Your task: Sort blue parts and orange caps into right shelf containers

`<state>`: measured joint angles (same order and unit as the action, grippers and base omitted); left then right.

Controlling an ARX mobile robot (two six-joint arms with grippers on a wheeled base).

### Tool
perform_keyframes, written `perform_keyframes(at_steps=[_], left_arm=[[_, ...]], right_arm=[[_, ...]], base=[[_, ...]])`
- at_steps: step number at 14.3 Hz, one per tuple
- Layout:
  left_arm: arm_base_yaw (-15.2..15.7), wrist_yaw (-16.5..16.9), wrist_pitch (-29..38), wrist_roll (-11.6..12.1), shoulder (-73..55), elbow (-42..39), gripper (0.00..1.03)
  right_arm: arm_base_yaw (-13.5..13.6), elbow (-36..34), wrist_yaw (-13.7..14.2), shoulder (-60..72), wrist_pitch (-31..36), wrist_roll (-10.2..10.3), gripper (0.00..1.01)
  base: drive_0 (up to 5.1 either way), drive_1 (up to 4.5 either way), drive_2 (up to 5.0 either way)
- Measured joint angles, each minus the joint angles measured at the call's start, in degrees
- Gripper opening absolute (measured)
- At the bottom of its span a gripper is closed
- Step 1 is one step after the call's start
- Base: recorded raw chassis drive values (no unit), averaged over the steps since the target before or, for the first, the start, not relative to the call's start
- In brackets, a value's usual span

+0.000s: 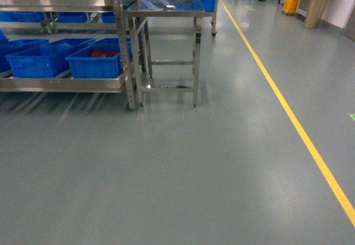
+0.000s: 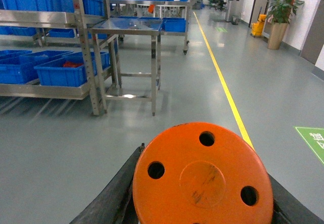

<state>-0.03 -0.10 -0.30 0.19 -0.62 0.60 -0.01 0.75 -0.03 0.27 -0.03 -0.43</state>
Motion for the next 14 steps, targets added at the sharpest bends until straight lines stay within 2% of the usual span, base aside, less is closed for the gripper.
perform_keyframes(at_steps=[14], left_arm=[[0.0,0.1,-0.1,0.0,0.0,0.0,0.43]], right_arm=[[0.0,0.0,0.0,0.0,-0.3,0.0,0.45]], base=[[0.0,4.22,-4.3]])
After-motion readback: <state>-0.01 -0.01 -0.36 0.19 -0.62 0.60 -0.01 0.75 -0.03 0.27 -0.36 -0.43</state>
